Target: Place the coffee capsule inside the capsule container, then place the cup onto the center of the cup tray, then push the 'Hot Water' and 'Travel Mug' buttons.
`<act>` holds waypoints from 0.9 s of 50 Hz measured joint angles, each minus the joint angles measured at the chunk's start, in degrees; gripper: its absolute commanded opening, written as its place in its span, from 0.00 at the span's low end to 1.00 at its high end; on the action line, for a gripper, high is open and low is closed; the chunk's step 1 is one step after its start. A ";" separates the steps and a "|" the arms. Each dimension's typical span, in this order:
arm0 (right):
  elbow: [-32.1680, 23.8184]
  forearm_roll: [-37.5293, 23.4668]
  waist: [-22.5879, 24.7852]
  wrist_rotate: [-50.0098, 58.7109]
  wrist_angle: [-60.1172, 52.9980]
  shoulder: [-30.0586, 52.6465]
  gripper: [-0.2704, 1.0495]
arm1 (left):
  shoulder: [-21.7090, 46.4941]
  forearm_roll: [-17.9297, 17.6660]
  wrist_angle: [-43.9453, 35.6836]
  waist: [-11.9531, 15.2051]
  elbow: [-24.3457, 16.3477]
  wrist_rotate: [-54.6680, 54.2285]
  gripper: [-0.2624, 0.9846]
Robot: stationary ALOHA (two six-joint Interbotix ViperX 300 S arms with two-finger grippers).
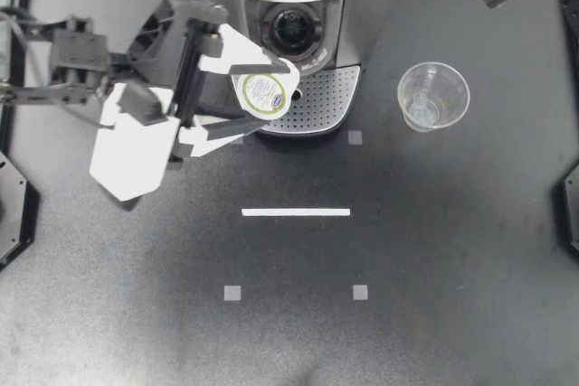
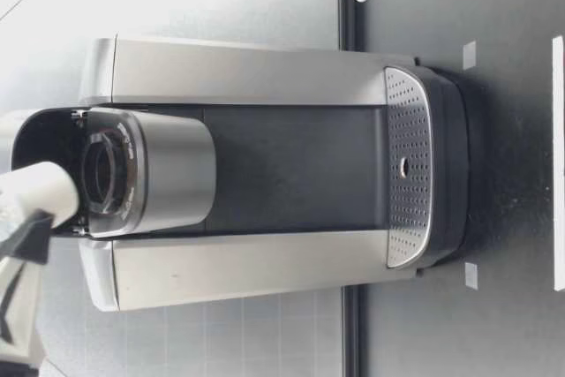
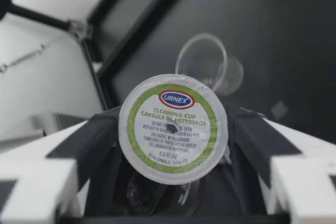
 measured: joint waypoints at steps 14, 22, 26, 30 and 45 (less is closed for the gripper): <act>1.32 0.00 0.00 -0.44 0.00 -0.79 0.21 | 1.49 17.05 4.92 -0.18 -3.43 -13.01 0.56; 1.58 0.00 0.00 -0.70 -0.09 -0.97 0.21 | 2.99 23.03 4.92 -1.49 -3.43 -17.67 0.56; 1.58 0.00 0.00 -0.79 -0.09 -1.05 0.21 | 3.69 23.99 4.92 -1.76 -3.43 -18.72 0.56; 1.76 0.00 0.00 -0.79 -0.09 -1.05 0.21 | 4.13 24.96 4.92 -1.76 -3.43 -19.60 0.56; 2.81 0.00 0.00 -0.79 -0.09 -1.85 0.21 | 5.80 26.63 4.92 -1.76 -3.43 -20.13 0.56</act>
